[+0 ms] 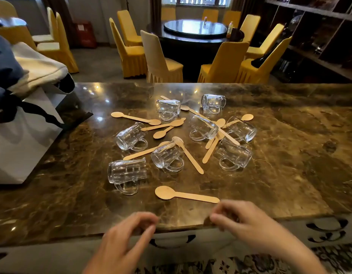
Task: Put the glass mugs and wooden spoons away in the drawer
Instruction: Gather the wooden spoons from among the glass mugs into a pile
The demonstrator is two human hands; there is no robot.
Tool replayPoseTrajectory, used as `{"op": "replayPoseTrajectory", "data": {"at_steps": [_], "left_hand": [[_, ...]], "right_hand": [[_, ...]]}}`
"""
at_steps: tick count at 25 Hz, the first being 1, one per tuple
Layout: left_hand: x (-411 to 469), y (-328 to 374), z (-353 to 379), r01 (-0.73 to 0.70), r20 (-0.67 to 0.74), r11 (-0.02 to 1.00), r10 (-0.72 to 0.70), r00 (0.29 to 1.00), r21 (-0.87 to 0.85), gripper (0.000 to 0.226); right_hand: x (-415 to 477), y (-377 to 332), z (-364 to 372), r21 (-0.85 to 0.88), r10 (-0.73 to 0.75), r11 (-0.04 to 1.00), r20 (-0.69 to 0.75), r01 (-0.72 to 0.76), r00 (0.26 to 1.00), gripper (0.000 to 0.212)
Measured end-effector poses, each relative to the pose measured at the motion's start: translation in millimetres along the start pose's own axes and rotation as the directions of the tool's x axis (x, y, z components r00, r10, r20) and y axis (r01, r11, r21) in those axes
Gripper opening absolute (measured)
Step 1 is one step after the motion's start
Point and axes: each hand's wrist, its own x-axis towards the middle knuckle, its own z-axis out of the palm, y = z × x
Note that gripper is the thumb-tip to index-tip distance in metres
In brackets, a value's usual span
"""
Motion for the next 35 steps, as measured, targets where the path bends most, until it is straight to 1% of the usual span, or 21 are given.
{"op": "replayPoseTrajectory", "data": {"at_steps": [1,2,4,5,7,10,13,17,21,25,29,32,34,35], "left_hand": [[9.4,3.5,2.4,-0.072,-0.016,0.994,0.074,0.997,0.086,0.016],[18.1,7.7,7.0,-0.114,-0.041,0.972,0.125,0.991,0.208,0.015],[36.5,16.1,18.6,-0.190,-0.062,0.917,0.225,0.972,0.352,0.020],[44.5,14.8,24.1,-0.201,-0.055,0.893,0.243,0.968,0.402,0.022],[57.0,9.9,30.9,-0.226,-0.059,0.850,0.287,0.956,0.475,0.028],[69.4,-3.2,33.2,-0.206,-0.067,0.838,0.276,0.959,0.506,0.035],[73.0,-9.7,35.3,-0.204,-0.080,0.840,0.280,0.957,0.503,0.034],[72.2,-13.1,36.7,-0.205,-0.106,0.840,0.295,0.950,0.502,0.031],[71.4,-13.4,37.6,-0.211,-0.110,0.839,0.304,0.946,0.502,0.031],[71.0,-12.3,37.8,-0.210,-0.118,0.840,0.306,0.945,0.500,0.030],[69.9,-11.1,36.4,-0.245,-0.099,0.828,0.337,0.936,0.504,0.027],[69.8,-9.9,35.0,-0.278,-0.069,0.814,0.361,0.930,0.510,0.021],[66.7,-8.9,34.2,-0.289,-0.051,0.812,0.363,0.930,0.508,0.020],[64.3,-8.4,34.4,-0.295,-0.040,0.811,0.364,0.931,0.506,0.021]], "right_hand": [[10.4,-2.0,-3.7,-0.012,-0.023,1.000,-0.086,0.022,0.996,0.010],[20.8,-5.5,-7.8,-0.045,0.001,0.999,-0.184,-0.009,0.983,0.006],[47.0,-9.9,-13.9,-0.115,0.004,0.992,-0.347,-0.046,0.938,0.005],[59.8,-10.0,-14.9,-0.135,0.010,0.988,-0.407,-0.071,0.914,0.006],[80.8,-10.0,-13.6,-0.196,0.018,0.971,-0.504,-0.135,0.863,0.017],[102.6,-8.3,-15.3,-0.282,-0.018,0.941,-0.591,-0.186,0.807,0.033],[115.2,-9.5,-15.4,-0.341,-0.049,0.918,-0.608,-0.204,0.792,0.038],[124.1,-14.5,-14.2,-0.389,-0.033,0.885,-0.598,-0.254,0.801,0.030],[130.0,-16.5,-16.8,-0.392,-0.014,0.877,-0.601,-0.280,0.799,0.017],[134.8,-19.0,-20.3,-0.349,0.057,0.886,-0.573,-0.306,0.818,0.018],[132.4,-14.6,-27.4,-0.273,0.086,0.920,-0.561,-0.282,0.823,0.024],[123.7,-10.6,-35.8,-0.220,0.083,0.944,-0.566,-0.247,0.820,0.022],[114.1,-9.2,-41.8,-0.186,0.052,0.963,-0.589,-0.198,0.806,0.019],[106.7,-9.0,-44.4,-0.181,0.013,0.971,-0.610,-0.155,0.793,0.017]]}}
